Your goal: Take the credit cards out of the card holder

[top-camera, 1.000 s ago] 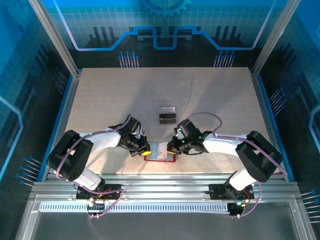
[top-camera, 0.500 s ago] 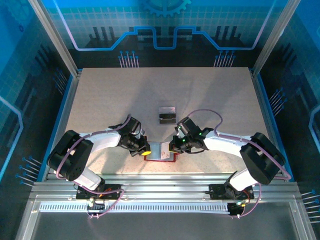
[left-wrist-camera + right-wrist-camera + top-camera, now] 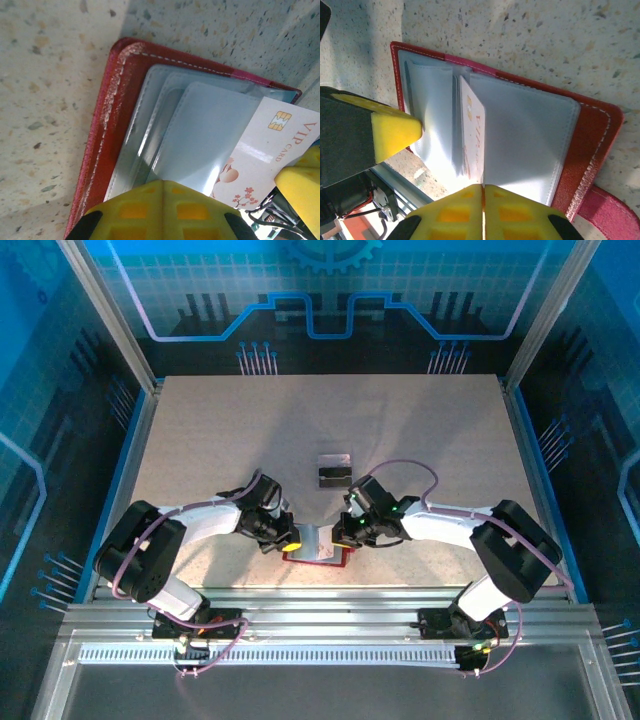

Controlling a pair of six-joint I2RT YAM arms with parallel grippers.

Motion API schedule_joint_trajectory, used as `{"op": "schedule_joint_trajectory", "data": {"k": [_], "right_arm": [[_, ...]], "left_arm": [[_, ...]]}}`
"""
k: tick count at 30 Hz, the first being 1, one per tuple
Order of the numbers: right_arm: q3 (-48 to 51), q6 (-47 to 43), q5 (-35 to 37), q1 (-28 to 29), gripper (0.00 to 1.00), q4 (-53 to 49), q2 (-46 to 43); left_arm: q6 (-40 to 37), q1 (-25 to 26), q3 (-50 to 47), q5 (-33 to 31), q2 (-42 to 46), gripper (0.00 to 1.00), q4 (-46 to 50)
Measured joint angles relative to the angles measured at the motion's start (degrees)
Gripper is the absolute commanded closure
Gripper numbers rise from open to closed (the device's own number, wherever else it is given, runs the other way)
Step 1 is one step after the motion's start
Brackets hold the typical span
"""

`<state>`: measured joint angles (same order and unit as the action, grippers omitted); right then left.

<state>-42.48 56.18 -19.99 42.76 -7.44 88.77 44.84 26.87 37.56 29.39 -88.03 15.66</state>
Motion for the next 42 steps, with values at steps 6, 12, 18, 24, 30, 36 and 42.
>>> {"op": "schedule_joint_trajectory", "data": {"k": [6, 12, 18, 24, 30, 36, 42], "right_arm": [[-0.04, 0.57, 0.0, 0.31, 0.86, 0.0, 0.02], [-0.07, 0.7, 0.02, 0.44, 0.91, 0.0, 0.09], [-0.59, 0.72, 0.09, 0.44, 0.98, -0.2, 0.09], [-1.88, 0.07, 1.11, 0.46, 1.0, -2.16, 0.09], [-2.16, -0.48, 1.55, 0.46, 1.0, -3.13, 0.09], [-2.16, -0.79, 1.57, 0.46, 1.0, -3.3, 0.09], [-2.21, -0.87, 1.57, 0.44, 1.0, -3.67, 0.09]], "left_arm": [[0.0, 0.0, 0.0, -0.02, 0.07, 0.99, 0.13], [0.0, 0.0, -0.02, -0.04, 0.33, 0.99, 0.61], [-0.07, 0.0, -0.02, -0.24, 1.2, 0.86, 1.49], [-1.55, -0.37, 1.51, -1.9, 4.46, 0.69, 4.94], [-3.04, -1.99, 2.43, -3.3, 5.22, 0.6, 6.84], [-3.26, -2.19, 2.43, -3.41, 4.96, 0.6, 6.93], [-3.48, -2.19, 2.4, -2.54, 3.17, 0.6, 6.58]]}}
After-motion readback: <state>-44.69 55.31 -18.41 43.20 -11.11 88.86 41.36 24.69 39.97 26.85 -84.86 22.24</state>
